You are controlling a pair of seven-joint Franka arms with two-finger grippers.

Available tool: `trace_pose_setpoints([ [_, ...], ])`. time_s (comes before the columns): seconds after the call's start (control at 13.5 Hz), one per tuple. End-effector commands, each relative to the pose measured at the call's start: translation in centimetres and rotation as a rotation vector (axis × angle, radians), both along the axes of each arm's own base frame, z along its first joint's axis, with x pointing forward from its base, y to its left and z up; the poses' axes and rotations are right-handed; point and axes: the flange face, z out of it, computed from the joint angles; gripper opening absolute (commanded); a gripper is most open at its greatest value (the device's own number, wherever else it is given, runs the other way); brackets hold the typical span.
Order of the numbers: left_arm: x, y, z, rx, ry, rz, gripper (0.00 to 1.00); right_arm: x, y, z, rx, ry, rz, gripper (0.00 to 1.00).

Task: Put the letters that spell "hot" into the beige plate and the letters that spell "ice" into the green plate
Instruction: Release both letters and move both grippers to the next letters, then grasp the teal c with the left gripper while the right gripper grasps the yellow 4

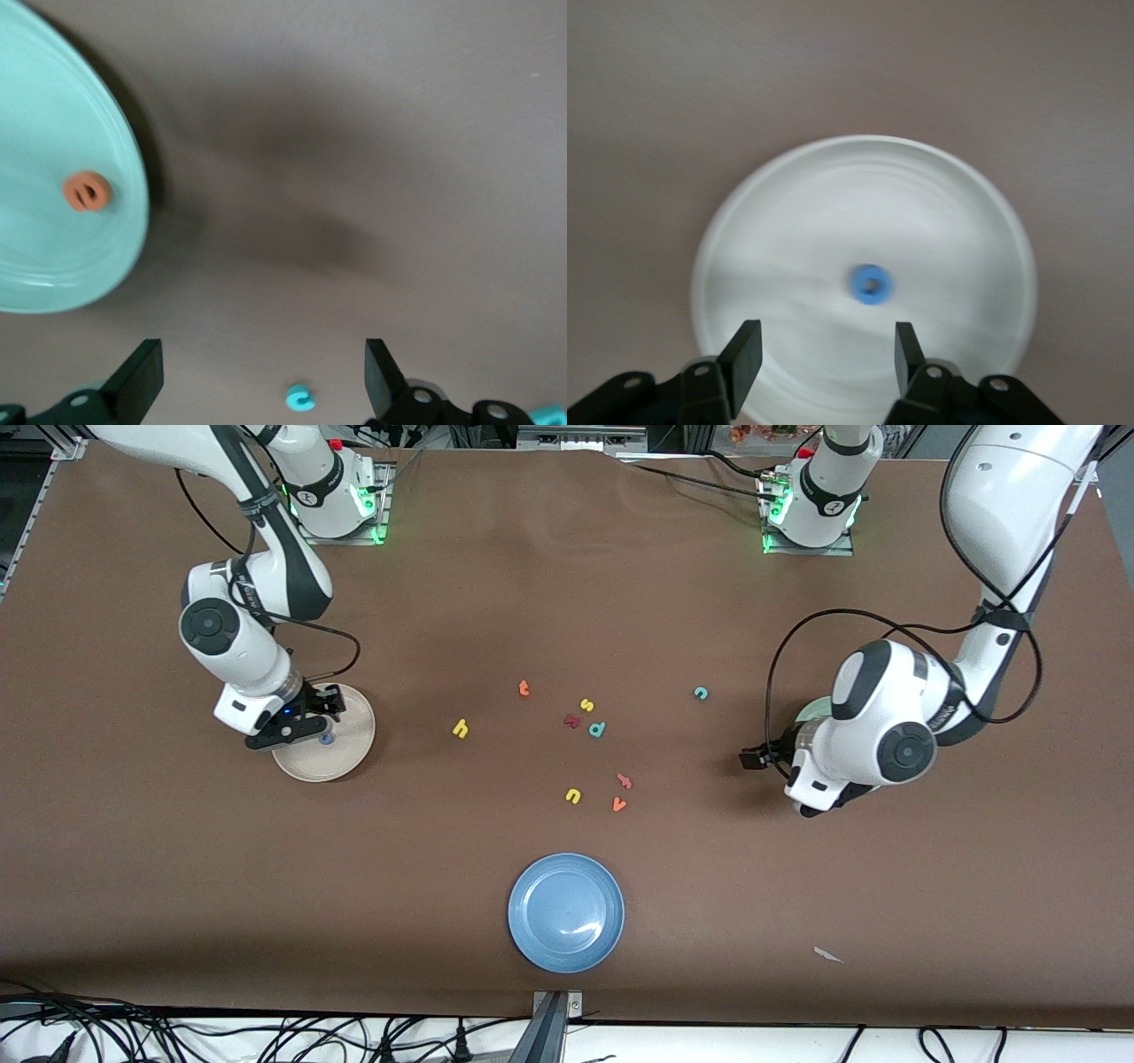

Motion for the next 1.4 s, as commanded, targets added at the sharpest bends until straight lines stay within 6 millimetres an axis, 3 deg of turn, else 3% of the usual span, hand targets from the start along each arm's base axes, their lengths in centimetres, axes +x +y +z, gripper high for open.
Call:
trace_pose_setpoints([
  [0.0, -4.1, -1.6, -1.6, 0.039, -0.060, 0.120, 1.00, -0.1, 4.3, 0.0, 0.042, -0.009, -0.039, 0.69],
  [0.15, -6.0, -1.9, -2.3, 0.057, -0.092, 0.178, 1.00, -0.2, 7.1, -0.3, 0.056, -0.023, -0.066, 0.69],
  [0.44, -9.4, -5.4, -3.3, 0.084, -0.103, 0.302, 1.00, -0.4, 11.8, -1.7, 0.101, -0.053, -0.153, 0.69],
  [0.74, -13.0, -6.4, -4.3, 0.115, -0.102, 0.308, 0.99, -0.1, 17.6, -2.4, 0.130, -0.056, -0.240, 0.69],
  [0.89, -14.5, -7.2, -4.9, 0.126, -0.127, 0.322, 0.99, -0.3, 18.8, -3.2, 0.136, -0.047, -0.258, 0.69],
  [1.11, -15.2, -7.6, -5.3, 0.165, -0.174, 0.358, 0.98, -0.6, 19.7, -3.9, 0.154, -0.056, -0.313, 0.69],
  [1.33, -16.3, -8.2, -6.1, 0.183, -0.213, 0.380, 0.94, -0.8, 18.9, -4.8, 0.136, -0.046, -0.352, 0.66],
])
